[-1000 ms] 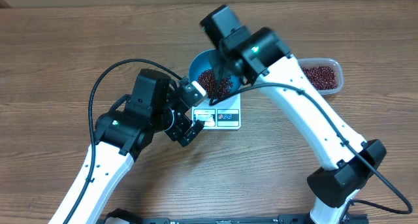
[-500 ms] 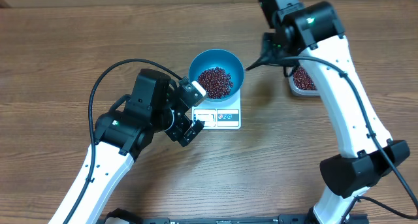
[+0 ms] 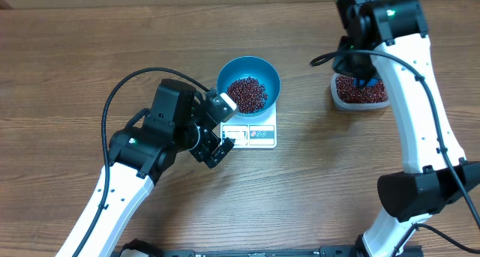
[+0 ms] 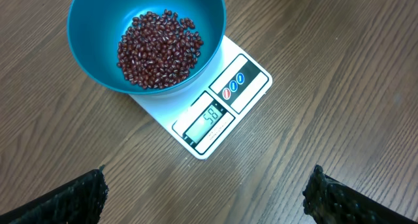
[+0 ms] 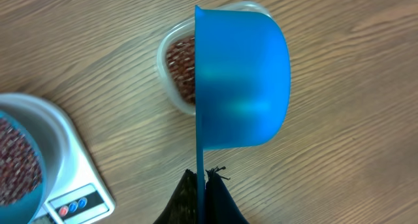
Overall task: Scoop item into bowl and weigh 150g on scale
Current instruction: 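Move the empty blue scoop back over the bean tub with the right gripper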
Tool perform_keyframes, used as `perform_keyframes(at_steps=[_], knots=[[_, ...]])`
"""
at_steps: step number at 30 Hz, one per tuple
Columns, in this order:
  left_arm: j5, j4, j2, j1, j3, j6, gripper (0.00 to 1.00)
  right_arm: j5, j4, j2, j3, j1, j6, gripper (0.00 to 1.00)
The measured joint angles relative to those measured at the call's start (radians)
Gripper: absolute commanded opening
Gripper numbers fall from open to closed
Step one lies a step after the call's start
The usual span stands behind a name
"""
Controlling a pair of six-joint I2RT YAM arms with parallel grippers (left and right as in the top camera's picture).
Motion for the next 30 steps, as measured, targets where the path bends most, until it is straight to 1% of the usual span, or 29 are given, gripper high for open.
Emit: perform_keyframes(at_steps=[4, 14, 30], knots=[[0.0, 0.0, 0.0, 0.0, 0.0, 0.0, 1.0, 0.011, 0.0, 0.0, 0.0, -0.03, 0.005, 0.04], [0.0, 0.0, 0.0, 0.0, 0.0, 0.0, 1.0, 0.047, -0.001, 0.012, 0.0, -0.031, 0.008, 0.04], [0.0, 0.0, 0.0, 0.0, 0.0, 0.0, 1.0, 0.105, 0.008, 0.186, -0.001, -0.032, 0.008, 0.04]])
